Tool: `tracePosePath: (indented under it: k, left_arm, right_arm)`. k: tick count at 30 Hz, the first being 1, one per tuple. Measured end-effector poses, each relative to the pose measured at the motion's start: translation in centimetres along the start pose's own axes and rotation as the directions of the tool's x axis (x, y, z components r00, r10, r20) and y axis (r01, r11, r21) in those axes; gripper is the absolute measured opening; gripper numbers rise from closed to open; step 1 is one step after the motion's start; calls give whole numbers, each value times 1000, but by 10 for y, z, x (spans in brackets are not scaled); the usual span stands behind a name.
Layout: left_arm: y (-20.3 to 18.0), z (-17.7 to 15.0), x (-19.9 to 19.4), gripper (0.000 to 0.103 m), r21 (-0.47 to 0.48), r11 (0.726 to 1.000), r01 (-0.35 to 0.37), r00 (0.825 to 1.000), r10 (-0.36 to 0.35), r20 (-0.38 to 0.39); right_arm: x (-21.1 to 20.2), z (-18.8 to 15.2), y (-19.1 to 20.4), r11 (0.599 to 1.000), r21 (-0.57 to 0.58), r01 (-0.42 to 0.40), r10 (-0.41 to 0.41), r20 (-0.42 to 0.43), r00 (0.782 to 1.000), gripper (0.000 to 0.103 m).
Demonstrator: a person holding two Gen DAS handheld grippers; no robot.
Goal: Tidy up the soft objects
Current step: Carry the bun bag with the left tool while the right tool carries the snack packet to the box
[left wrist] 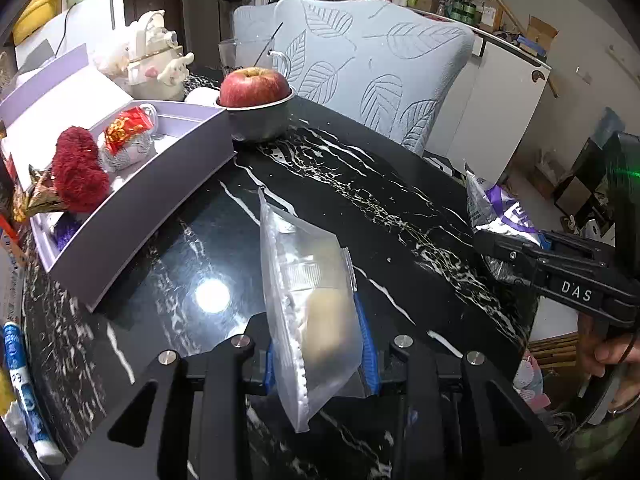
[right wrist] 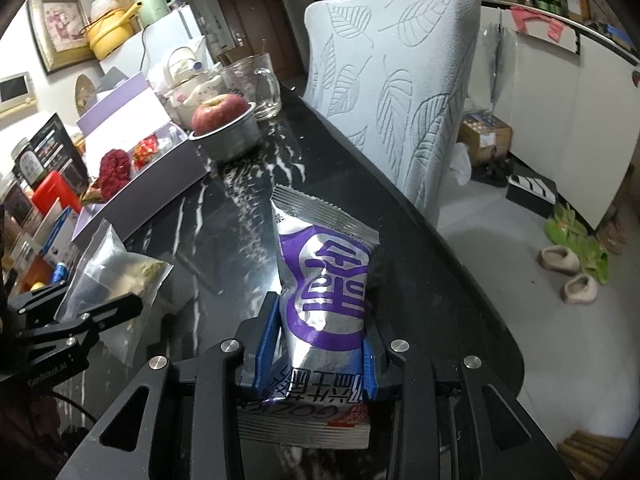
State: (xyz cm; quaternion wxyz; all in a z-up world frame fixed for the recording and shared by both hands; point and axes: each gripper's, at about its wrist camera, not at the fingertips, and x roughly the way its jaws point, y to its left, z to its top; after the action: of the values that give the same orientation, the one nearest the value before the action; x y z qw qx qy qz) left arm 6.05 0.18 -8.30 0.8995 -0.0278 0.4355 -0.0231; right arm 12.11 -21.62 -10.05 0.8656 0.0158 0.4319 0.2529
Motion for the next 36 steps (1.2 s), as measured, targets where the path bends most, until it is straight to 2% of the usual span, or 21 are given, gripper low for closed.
tracePosePath:
  k: [11,16,21,27,36]
  left_arm:
    - [1,-28,-37,32,-20,1000,-10,999,11,49]
    - [10,-40,-56,32,-46,998,-31,997,34,72]
    - [21,-50,-74,32,-70,996,-56,994,62,90]
    - [39,-60,-92,32,-115,992,-60,992,72,108]
    - [64,-54,-114,32,-154,984,-87,981,112,158]
  right_arm:
    - [-26,-28,34,995,-64,-76,77,9,997,34]
    - [-31,-37,55,984,-98,-151,151,-3,988,34]
    - [-31,-44,76,964,-128,-232,231,-25,973,34]
    - [-30,-48,104,927,-162,-337,333,-54,941,34]
    - [-34,-37,143,871,-207,-445,443,-58,895,34]
